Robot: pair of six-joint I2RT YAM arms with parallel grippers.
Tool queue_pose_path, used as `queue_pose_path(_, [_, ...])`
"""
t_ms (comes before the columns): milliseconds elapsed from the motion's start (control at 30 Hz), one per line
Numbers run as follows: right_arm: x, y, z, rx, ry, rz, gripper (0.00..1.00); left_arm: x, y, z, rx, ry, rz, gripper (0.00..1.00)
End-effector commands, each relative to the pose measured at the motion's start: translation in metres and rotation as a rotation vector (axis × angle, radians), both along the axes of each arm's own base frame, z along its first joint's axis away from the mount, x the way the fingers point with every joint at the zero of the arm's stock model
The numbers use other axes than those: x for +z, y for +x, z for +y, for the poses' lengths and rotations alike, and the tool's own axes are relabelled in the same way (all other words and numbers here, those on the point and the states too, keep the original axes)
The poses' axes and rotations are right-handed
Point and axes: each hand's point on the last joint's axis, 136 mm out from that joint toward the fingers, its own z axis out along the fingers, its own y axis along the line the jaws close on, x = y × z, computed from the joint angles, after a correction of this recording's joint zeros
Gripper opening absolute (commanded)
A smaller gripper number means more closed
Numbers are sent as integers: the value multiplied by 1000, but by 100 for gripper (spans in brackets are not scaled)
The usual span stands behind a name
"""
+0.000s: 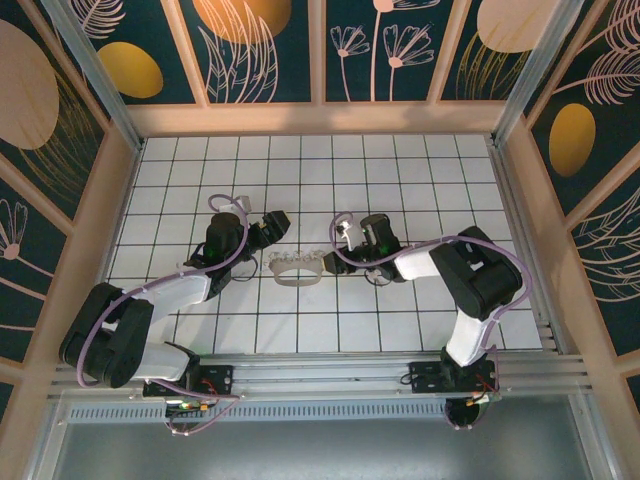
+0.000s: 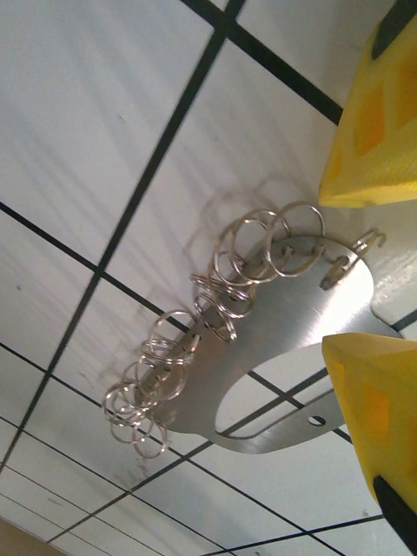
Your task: Put the keys on the keyring
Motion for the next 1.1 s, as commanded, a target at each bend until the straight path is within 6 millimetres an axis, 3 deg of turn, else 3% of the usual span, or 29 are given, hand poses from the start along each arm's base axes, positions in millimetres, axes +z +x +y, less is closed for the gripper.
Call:
queue_pose_path(0, [6,-16,5,46,21,6,41,8,1,-4,-6,-30,-22,89])
queue_pose_path(367, [1,-15,-3,3,-15,-11,39,9,-1,-4,-2,-41,-23,89])
queue_pose_path(1067, [-3,-15,-6,-9,-28,-9,23,10,-1,-5,-8,-39,-25,89])
